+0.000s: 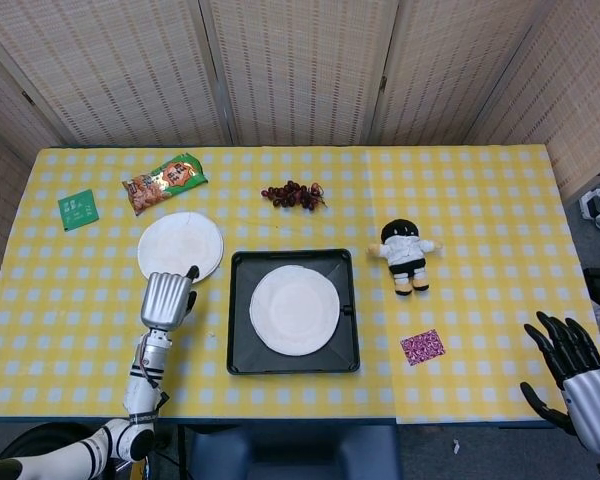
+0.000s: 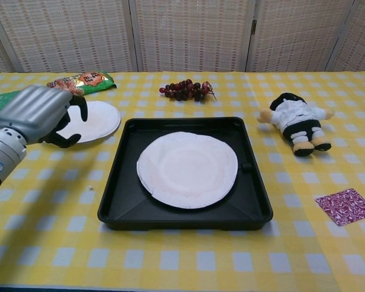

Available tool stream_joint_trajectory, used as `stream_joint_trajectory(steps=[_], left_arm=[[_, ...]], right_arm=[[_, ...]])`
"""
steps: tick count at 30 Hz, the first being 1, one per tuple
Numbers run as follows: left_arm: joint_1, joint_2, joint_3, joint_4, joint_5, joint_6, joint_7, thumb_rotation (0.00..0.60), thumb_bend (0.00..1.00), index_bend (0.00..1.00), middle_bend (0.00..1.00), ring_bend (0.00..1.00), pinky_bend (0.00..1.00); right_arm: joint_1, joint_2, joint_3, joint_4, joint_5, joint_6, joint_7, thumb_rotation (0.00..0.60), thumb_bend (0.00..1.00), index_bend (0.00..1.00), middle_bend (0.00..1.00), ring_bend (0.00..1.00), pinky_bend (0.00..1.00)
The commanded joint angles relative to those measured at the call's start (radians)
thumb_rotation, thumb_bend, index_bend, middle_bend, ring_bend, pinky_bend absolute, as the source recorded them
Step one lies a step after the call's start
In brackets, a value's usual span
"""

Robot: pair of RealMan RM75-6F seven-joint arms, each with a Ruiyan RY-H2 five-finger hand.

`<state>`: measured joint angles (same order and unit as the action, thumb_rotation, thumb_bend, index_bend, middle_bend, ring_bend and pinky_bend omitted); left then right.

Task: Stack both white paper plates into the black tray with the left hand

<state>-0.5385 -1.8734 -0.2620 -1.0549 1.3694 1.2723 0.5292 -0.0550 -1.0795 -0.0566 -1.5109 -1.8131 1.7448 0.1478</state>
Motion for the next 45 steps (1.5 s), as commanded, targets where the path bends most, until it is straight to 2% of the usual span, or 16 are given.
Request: stream_joint_trajectory(steps=[1,11,31,45], left_arm=[[-0.036,-0.036,0.001,0.098,-0.015,-0.043,-0.059,0.600,0.38,0.49,1.00,1.00,1.00],[-0.063,-0.082,0.006,0.255,-0.051,-0.096,-0.123,0.600,0.40,0.50,1.00,1.00,1.00],[-0.094,-0.138,0.004,0.418,-0.092,-0.132,-0.139,0.600,0.37,0.48,1.00,1.00,1.00],[-0.119,-0.194,0.005,0.553,-0.100,-0.145,-0.180,0.600,0.38,0.50,1.00,1.00,1.00]], right_arm=[[-0.007,0.000,0.005,0.002,0.011,0.010,0.001,0.600,0.37,0.00,0.00,0.00,0.00],[-0.006,0.001,0.011,0.004,0.035,-0.001,0.005,0.600,0.37,0.00,0.00,0.00,0.00],[-0.006,0.001,0.015,0.001,0.048,-0.009,-0.003,0.600,0.37,0.00,0.00,0.00,0.00],[-0.004,0.002,0.019,0.002,0.063,-0.020,-0.002,0.600,0.37,0.00,0.00,0.00,0.00]])
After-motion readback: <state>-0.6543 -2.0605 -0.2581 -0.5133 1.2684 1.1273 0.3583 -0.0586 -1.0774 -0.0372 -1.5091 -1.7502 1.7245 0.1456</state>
